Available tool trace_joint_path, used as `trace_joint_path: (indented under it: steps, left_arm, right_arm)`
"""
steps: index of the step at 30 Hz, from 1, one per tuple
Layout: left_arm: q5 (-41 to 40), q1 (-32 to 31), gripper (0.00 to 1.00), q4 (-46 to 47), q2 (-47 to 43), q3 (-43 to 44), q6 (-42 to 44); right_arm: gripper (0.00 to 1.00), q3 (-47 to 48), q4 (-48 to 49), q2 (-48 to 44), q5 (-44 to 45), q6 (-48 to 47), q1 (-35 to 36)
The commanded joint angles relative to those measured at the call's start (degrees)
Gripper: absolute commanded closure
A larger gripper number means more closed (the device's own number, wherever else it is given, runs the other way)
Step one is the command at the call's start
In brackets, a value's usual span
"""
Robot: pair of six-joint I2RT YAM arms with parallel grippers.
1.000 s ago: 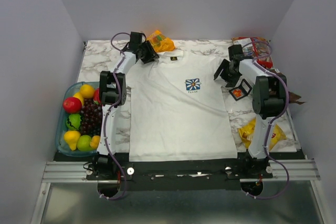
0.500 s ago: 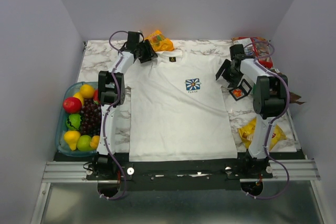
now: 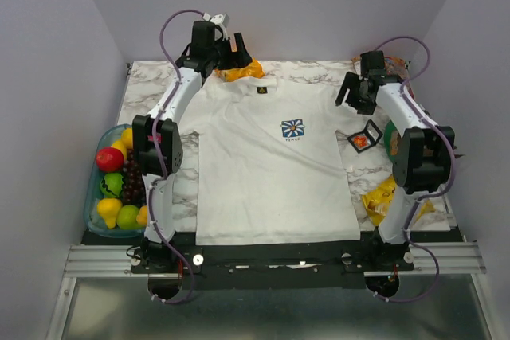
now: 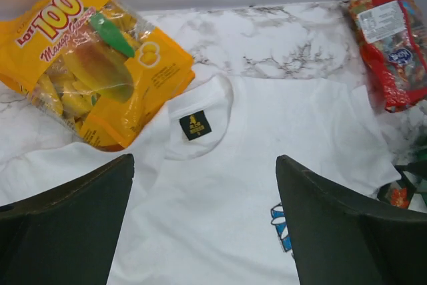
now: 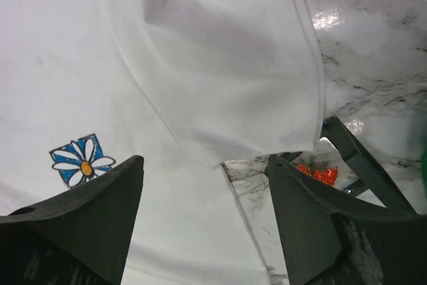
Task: Pin the brooch onto the clothing
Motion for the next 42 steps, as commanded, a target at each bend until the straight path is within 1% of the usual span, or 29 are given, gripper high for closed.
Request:
trace_joint_path:
  steps: [1, 3, 4, 5, 7, 8, 9, 10, 11, 13, 14, 17, 20, 22, 24, 26, 33, 39, 40, 42]
  left_arm:
    - [-4.4, -1.2, 0.03, -0.5, -9.9, -6.9, 4.9]
    - [-6.1, -1.2, 0.03, -1.7, -12.6, -9.9, 5.1]
    - [-6.8, -1.2, 0.02, -1.8, -15.7, -11.6, 5.3]
    - [-7.4, -1.2, 0.02, -2.1, -17.4, -15.6, 5.4]
    - [-8.0, -1.2, 0.02, -2.2, -22.6, -19.9, 6.3]
    - [-8.0, -1.2, 0.02, -2.7, -24.4, -23.6, 7.1]
    - [-8.2, -1.2, 0.02, -2.9, -26.2, -25.7, 8.6]
    - [-8.8, -1.2, 0.02, -3.0, -29.8, -27.5, 9.6]
    - [-9.4, -1.2, 0.02, -2.9, -31.4, -31.6, 10.3]
    - [-10.9, -1.1, 0.01, -1.9, -35.9, -35.8, 11.1]
    - [-11.1, -1.1, 0.01, 0.2, -37.2, -40.1, 11.3]
    - [-11.8, -1.0, 0.01, 3.6, -39.9, -46.2, 12.1]
    - [-11.7, -0.8, 0.01, -1.0, -38.5, -42.0, 11.5]
    - [-9.3, -0.3, 0.01, 0.3, -39.8, -42.5, 10.0]
    - [-6.8, 0.1, 0.01, 3.0, -41.0, -45.2, 8.0]
    - [-6.8, 0.1, 0.01, 3.4, -42.1, -46.2, 7.9]
    - [-10.2, 0.1, 0.01, 1.8, -42.8, -45.3, 9.5]
    - [-9.1, 0.1, 0.01, 1.9, -43.3, -45.3, 9.0]
    - [-8.9, 0.1, 0.01, 2.0, -43.3, -45.3, 8.9]
    - [-8.5, 0.1, 0.01, 2.2, -43.5, -45.4, 8.5]
  right_arm:
    - [0.18, -4.7, -1.2, -7.2, 2.6, -4.0, -0.3]
    - [0.17, -8.4, -0.6, -10.3, 2.5, -4.1, -0.3]
    - [0.17, -9.9, -0.3, -11.3, 2.1, -4.2, -0.3]
    - [0.17, -11.3, 0.2, -12.5, 0.5, -4.3, -0.2]
    - [0.16, -16.0, 1.5, -15.4, -0.2, -3.7, -0.2]
    - [0.16, -17.6, 2.1, -16.3, -0.5, -3.3, -0.2]
    - [0.16, -19.3, 3.2, -17.1, -0.4, -2.4, -0.3]
    - [0.16, -21.7, 3.5, -18.3, -0.2, -1.9, -0.3]
    - [0.16, -22.7, 3.8, -18.5, 0.9, -1.5, -0.2]
    - [0.15, -24.2, 4.1, -18.4, 2.5, -0.5, -0.2]
    - [0.15, -24.4, 4.1, -17.6, 4.0, -0.1, -0.2]
    - [0.15, -23.4, 3.2, -14.9, 5.7, 1.6, -0.6]
    - [0.15, -23.3, 2.9, -13.1, 7.8, 3.7, -0.9]
    - [0.17, -22.9, 2.8, -11.3, 8.3, 4.7, -1.4]
    - [0.19, -22.4, 2.8, -9.8, 9.4, 5.5, -1.5]
    - [0.21, -22.1, 2.7, -9.2, 10.4, 6.0, -1.9]
    - [0.30, -21.8, 2.7, -8.5, 11.8, 10.2, -3.3]
    - [0.32, -20.6, 2.6, -7.3, 12.7, 12.5, -3.4]
    - [0.34, -20.5, 2.6, -7.0, 12.6, 12.8, -3.4]
    - [0.35, -20.3, 3.0, -6.5, 12.8, 13.6, -3.4]
